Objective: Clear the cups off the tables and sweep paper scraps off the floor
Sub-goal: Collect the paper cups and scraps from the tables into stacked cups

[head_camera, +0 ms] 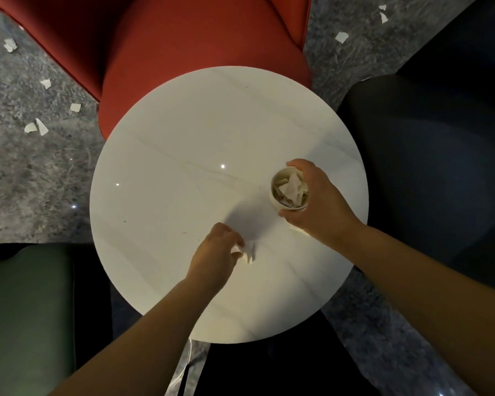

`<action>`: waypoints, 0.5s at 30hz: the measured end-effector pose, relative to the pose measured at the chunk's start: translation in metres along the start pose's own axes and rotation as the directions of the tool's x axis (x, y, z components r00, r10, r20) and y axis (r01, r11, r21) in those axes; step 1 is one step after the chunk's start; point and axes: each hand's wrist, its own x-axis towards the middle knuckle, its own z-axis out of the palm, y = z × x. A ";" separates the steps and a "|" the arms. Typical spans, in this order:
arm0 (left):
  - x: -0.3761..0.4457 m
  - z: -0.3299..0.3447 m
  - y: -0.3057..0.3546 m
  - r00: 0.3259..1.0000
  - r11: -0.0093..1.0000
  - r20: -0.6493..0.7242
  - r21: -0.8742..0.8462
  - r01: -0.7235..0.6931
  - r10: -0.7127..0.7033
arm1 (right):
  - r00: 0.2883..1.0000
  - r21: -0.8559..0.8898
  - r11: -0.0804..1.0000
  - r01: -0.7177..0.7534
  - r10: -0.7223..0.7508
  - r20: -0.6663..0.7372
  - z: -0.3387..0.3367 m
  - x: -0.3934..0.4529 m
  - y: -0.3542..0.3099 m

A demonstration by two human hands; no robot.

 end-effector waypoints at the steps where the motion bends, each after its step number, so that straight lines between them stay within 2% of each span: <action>1: 0.002 0.001 0.001 1.000 1.000 -0.008 0.014 0.024 -0.024 | 1.000 -0.005 1.000 0.001 -0.001 0.004 0.001 -0.001 0.000; 4: 0.006 -0.005 0.003 0.995 0.995 -0.037 -0.042 0.088 -0.089 | 1.000 -0.003 1.000 0.005 -0.005 0.011 0.002 -0.001 -0.001; 7: 0.006 -0.024 0.013 0.972 0.964 -0.180 -0.248 0.100 -0.148 | 1.000 0.005 1.000 0.015 -0.016 0.009 0.003 -0.002 -0.005; 10: 0.005 -0.052 0.041 0.907 0.916 -0.388 -0.400 -0.006 -0.163 | 1.000 0.013 1.000 0.018 -0.018 -0.006 0.003 -0.002 -0.010; 12: 0.005 -0.071 0.063 0.866 0.888 -0.486 -0.441 -0.126 -0.119 | 1.000 0.034 0.999 0.017 -0.017 -0.015 0.001 -0.003 -0.014; 15: 0.009 -0.085 0.091 0.855 0.874 -0.518 -0.405 -0.266 0.020 | 0.999 0.040 0.999 0.031 -0.030 -0.026 -0.002 -0.003 -0.019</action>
